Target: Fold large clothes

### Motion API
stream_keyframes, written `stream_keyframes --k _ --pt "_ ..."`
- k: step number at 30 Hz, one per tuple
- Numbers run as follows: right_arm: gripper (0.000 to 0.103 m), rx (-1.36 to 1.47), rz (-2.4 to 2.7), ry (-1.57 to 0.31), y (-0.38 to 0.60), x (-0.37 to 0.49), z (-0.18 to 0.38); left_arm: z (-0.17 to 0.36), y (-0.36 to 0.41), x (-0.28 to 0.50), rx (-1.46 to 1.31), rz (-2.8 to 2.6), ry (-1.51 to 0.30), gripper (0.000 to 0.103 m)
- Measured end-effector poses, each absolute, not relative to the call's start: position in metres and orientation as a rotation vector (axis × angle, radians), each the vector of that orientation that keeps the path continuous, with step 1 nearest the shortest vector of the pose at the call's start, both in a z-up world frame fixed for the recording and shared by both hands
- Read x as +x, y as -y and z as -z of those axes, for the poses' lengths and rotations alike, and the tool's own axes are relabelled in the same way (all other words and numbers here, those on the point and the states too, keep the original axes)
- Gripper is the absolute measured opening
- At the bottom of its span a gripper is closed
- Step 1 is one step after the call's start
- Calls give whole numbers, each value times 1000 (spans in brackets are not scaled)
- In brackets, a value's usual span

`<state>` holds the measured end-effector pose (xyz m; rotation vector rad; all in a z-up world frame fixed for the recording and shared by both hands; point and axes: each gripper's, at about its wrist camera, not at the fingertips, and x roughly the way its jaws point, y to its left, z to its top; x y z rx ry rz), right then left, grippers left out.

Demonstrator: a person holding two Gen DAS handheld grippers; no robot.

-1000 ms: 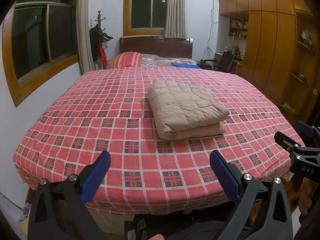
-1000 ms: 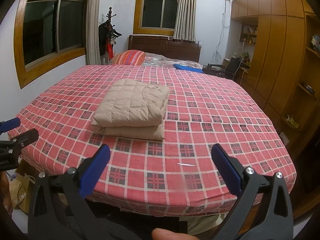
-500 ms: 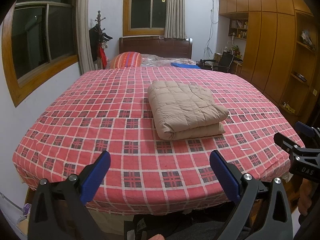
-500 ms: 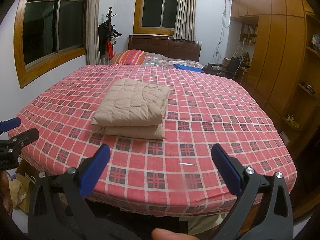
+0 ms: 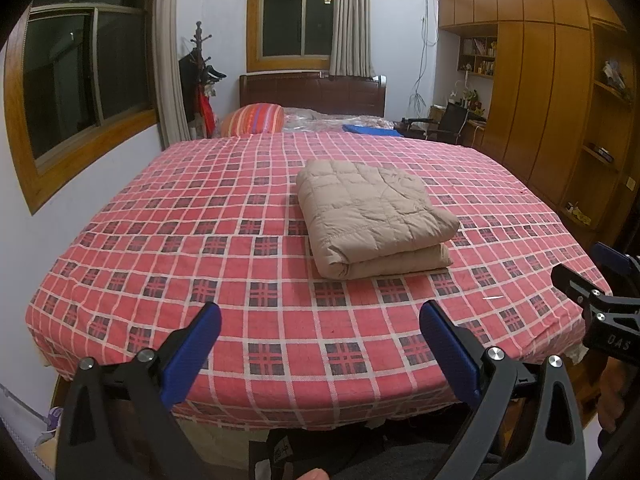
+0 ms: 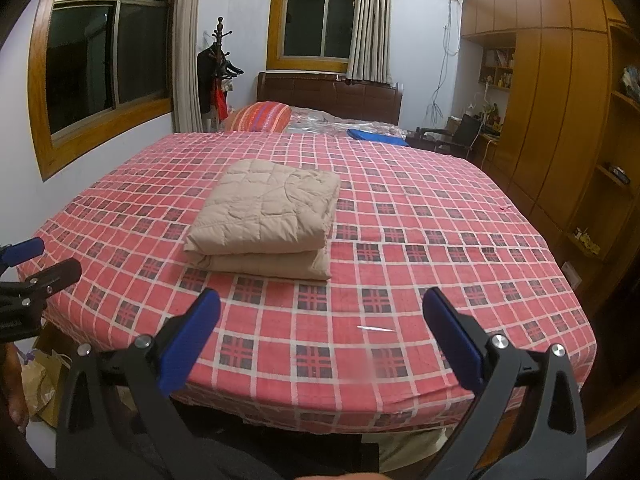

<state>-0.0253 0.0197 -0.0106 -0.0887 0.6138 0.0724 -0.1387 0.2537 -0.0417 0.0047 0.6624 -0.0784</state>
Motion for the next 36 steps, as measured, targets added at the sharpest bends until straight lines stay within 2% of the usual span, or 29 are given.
stream_keyframes --k 36 --pt "101 -95 -80 -604 -26 -27 7 37 -254 -137 9 84 -660 99"
